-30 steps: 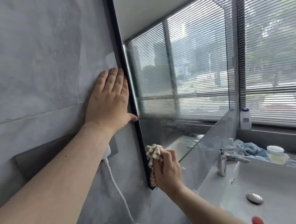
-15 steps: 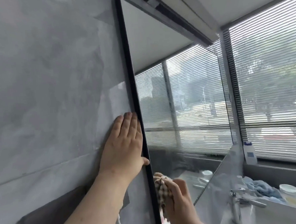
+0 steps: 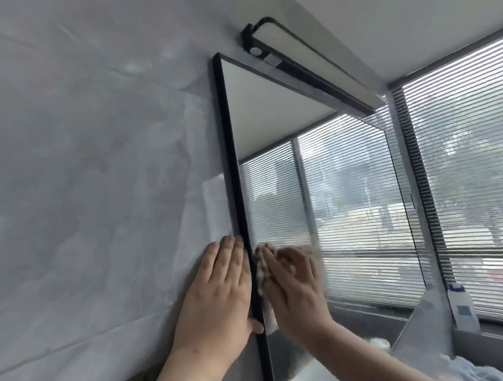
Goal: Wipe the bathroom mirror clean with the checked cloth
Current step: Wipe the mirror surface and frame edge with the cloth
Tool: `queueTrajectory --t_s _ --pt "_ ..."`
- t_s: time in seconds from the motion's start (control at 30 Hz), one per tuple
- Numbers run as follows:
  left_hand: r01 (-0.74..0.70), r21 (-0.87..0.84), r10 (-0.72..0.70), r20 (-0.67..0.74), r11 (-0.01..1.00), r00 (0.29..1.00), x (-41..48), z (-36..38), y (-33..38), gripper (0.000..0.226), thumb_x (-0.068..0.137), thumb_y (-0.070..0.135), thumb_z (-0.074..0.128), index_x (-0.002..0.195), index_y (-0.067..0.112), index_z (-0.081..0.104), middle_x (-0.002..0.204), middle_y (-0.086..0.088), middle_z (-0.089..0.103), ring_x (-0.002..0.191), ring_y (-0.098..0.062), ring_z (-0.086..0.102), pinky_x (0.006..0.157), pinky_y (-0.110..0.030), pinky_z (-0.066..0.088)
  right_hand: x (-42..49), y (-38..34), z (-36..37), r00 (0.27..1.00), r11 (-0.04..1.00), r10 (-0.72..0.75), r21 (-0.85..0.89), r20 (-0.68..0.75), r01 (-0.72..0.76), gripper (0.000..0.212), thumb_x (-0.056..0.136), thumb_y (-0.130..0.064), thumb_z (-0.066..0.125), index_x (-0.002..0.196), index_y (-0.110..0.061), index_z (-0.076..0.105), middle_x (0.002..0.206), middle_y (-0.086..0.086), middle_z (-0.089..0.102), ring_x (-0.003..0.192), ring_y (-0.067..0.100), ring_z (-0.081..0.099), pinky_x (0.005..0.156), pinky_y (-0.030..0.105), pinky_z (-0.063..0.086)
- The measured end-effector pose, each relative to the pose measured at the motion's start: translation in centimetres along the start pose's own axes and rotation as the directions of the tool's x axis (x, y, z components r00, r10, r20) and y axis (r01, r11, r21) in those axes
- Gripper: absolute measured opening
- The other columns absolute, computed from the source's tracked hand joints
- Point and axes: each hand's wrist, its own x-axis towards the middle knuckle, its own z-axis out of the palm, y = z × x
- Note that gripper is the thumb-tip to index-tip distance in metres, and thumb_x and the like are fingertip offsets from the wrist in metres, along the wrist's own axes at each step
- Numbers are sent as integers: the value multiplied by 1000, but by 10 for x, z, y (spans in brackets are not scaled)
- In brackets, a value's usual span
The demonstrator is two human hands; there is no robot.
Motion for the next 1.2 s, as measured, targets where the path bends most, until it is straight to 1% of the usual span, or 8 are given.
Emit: queueTrajectory --t_s 0.1,0.23,0.43,0.6,0.77,0.9,1.07,1.2 --pt "13 -7 -13 3 1000 1000 0 10 0 132 38 70 87 135 -10 51 146 -26 48 138 -40 44 114 -52 22 -38 16 -4 991 992 -119 -26 67 121 51 99 -38 46 150 -35 39 137 6 49 121 25 51 102 43 44" --pt "32 39 -33 20 999 999 0 13 -1 129 41 75 82 134 -9 53 146 -23 49 138 -38 45 111 -52 25 -34 36 -16 962 965 -259 -9 88 261 41 100 -35 50 139 -25 52 139 6 57 118 26 61 93 45 55" --pt "61 112 -54 -65 992 996 12 -9 -7 136 32 75 85 136 -6 52 145 -23 51 130 -37 54 109 -49 27 -7 44 -23 915 926 -376 34 144 376 31 98 -35 55 124 -25 70 145 7 53 126 23 59 108 38 45" --pt "138 331 -104 -117 933 988 68 -70 -61 140 63 92 52 152 3 -11 164 -16 -14 152 -28 -14 122 -50 -11 35 26 -6 931 954 -292 128 220 270 60 100 -33 48 156 -31 26 167 -3 12 151 16 20 122 34 21" --pt "151 355 -128 -87 923 988 79 -76 -68 139 59 98 39 158 4 13 166 -18 5 154 -32 1 123 -49 -6 119 11 2 963 989 -136 92 234 118 56 103 -46 28 155 -41 9 165 -9 -6 153 16 3 124 32 -1" --pt "144 324 -100 -150 935 984 79 -72 -68 136 65 97 33 156 3 -5 166 -19 -6 153 -32 -10 123 -51 -8 206 -4 -2 971 998 -28 69 238 12 54 104 -44 28 155 -41 12 164 -10 -9 144 4 -10 108 13 -24" --pt "151 333 -93 -185 931 978 77 -71 -67 129 69 97 27 142 4 -26 164 -19 -16 152 -33 -18 122 -52 -11 239 -14 -6 970 999 16 27 244 -23 52 106 -40 27 154 -47 10 165 -13 -10 141 0 -16 105 17 -25" --pt "141 345 -121 -79 928 989 77 -77 -66 134 63 95 29 155 0 12 163 -24 13 153 -37 8 123 -54 2 203 -10 -12 948 999 9 39 317 -23 53 105 -39 31 154 -47 13 162 -18 -14 148 5 -13 107 16 -26"
